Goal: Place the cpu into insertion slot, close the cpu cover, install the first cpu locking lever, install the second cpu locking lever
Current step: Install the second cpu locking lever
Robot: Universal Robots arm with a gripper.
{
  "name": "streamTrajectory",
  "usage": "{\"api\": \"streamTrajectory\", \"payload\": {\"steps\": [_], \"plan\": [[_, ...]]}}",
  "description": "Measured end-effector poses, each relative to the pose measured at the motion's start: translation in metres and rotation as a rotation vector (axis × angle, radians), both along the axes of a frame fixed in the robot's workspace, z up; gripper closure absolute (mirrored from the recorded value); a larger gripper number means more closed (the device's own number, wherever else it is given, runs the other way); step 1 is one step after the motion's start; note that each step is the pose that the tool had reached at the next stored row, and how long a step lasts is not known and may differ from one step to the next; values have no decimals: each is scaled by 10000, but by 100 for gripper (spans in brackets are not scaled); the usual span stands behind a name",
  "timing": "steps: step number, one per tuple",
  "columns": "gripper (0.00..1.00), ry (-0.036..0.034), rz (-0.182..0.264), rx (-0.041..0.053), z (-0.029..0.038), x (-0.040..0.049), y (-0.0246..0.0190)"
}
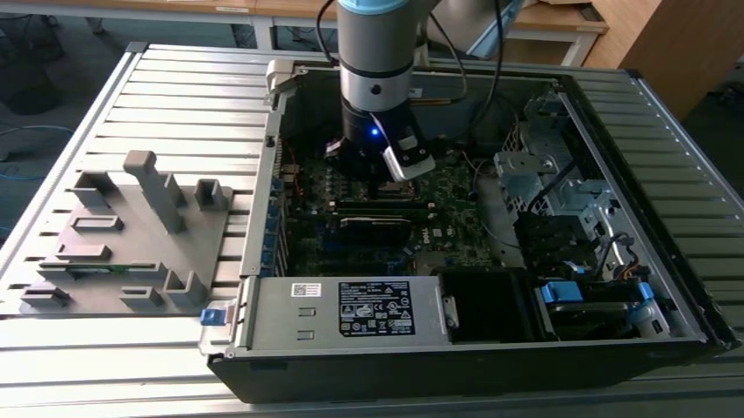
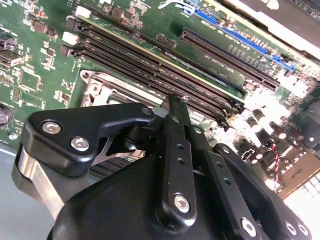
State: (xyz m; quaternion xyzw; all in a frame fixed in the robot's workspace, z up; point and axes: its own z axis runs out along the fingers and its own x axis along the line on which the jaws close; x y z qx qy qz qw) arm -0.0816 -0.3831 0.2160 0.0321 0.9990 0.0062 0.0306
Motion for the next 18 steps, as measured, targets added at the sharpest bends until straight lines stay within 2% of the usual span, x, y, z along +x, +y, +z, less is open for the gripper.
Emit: {"api": "streamTrajectory", "payload": {"steps": [7,18], "plan": [[90,-4,-1,1,-28,-65,0],[90,-4,0,-9,-57,-90,0]]}}
